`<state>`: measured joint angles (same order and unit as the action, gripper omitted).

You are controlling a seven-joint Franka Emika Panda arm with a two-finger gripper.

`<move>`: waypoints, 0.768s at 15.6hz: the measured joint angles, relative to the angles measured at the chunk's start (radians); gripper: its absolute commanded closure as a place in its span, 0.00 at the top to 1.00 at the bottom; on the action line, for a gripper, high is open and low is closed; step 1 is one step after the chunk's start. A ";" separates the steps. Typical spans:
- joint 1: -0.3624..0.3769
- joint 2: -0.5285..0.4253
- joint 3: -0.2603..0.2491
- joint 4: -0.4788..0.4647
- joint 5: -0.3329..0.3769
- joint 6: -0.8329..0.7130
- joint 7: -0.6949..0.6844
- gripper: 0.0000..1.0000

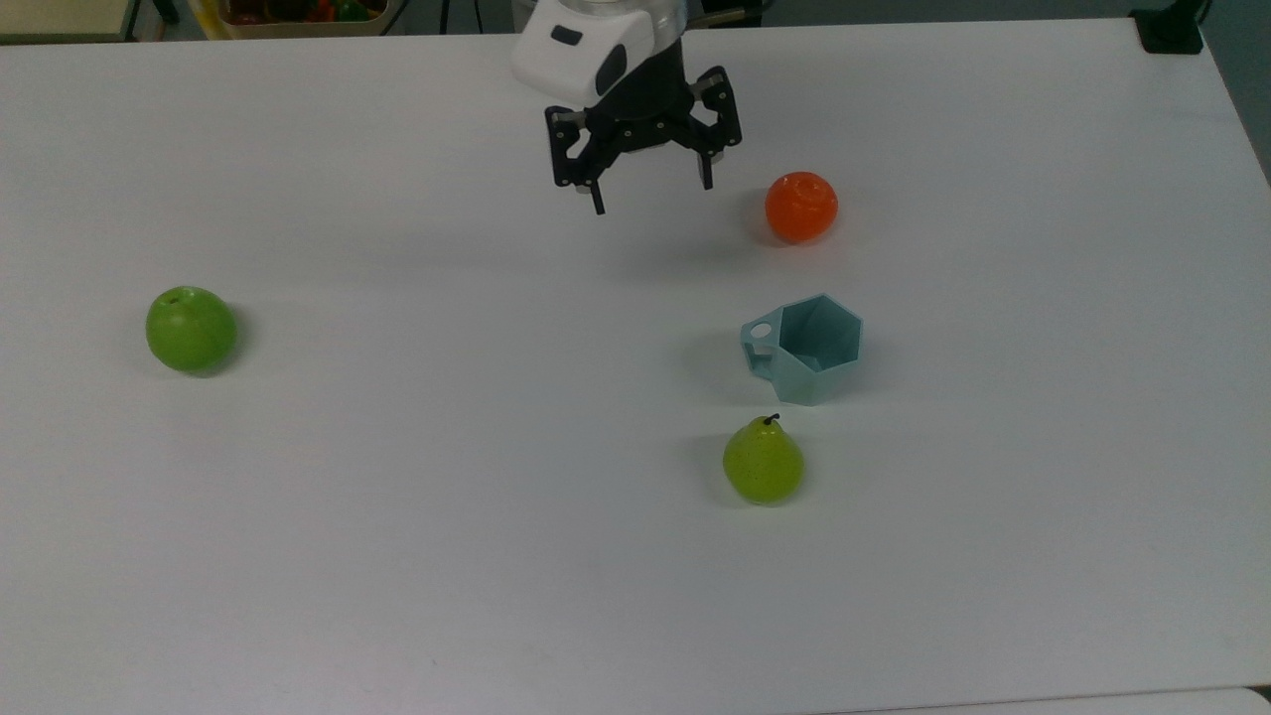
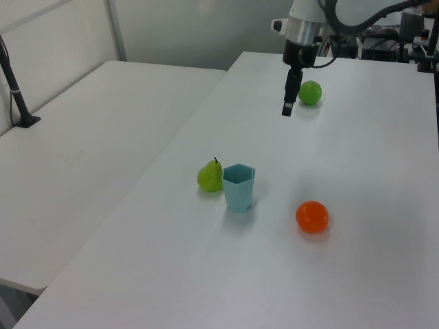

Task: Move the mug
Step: 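Move the open gripper toward the light-blue hexagonal mug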

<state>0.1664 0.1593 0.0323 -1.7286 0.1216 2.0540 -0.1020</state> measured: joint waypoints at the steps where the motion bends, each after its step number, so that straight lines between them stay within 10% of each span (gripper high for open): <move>1: 0.003 0.004 0.003 0.000 0.000 0.001 0.007 1.00; 12: 0.009 0.040 0.009 0.027 0.000 0.003 0.090 1.00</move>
<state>0.1754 0.1988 0.0418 -1.7012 0.1216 2.0567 -0.0123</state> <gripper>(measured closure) 0.000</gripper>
